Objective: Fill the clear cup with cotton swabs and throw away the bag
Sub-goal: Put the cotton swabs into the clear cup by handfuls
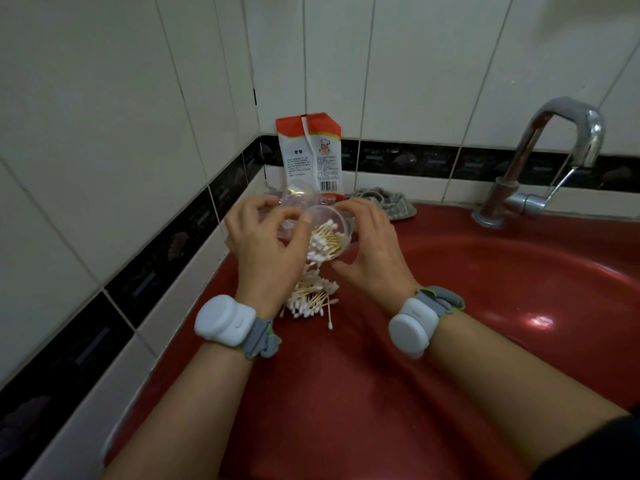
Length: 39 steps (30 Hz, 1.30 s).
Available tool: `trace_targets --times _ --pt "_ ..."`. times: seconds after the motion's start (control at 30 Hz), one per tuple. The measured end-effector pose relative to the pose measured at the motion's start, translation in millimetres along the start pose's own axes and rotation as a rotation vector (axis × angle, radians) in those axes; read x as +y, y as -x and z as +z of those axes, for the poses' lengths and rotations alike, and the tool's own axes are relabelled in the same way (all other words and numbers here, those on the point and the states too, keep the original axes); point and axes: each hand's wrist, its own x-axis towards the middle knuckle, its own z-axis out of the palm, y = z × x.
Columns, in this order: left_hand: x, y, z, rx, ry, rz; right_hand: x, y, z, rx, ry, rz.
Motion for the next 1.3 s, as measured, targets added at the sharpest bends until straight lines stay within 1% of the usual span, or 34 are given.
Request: trace_targets --times 0.07,0.13,0.17,0.2,0.27,0.33,0.37,0.5,0.6,0.7,0.97,1.13,1.3 --pt "2 -8 -7 -0.033 0.032 0.039 1 -2 -2 0.033 0.010 0.014" --pt "2 -18 -17 0.002 0.103 -0.017 3 -4 -5 0.066 0.013 0.039" --pt "0 -24 -22 -0.015 0.112 -0.062 5 -4 -8 0.073 0.015 0.058" --pt "-3 -28 -27 -0.072 0.077 -0.110 7 -3 -9 0.076 0.019 0.076" --pt "-12 -34 -32 -0.268 -0.077 -0.175 11 -2 -12 0.085 0.033 0.109" --pt "-21 -33 -35 -0.478 -0.226 -0.191 13 1 -13 0.090 0.040 0.135" --pt "-25 -31 -34 -0.545 -0.284 -0.193 14 3 -13 0.089 0.042 0.144" --pt "-41 -29 -28 -0.608 -0.387 -0.300 13 8 -10 0.068 0.038 0.150" --pt "-54 -35 -19 -0.759 -0.494 -0.387 11 10 -9 0.052 0.021 0.149" --pt "-60 -41 -10 -0.888 -0.494 -0.439 11 13 -6 0.050 0.011 0.149" --pt "-56 -47 -5 -0.974 -0.454 -0.470 8 15 0 0.028 0.010 0.155" --pt "-59 -46 -7 -0.960 -0.410 -0.484 10 14 0 0.021 0.009 0.161" --pt "-55 -47 -8 -0.983 -0.456 -0.488 11 15 1 0.021 0.008 0.160"
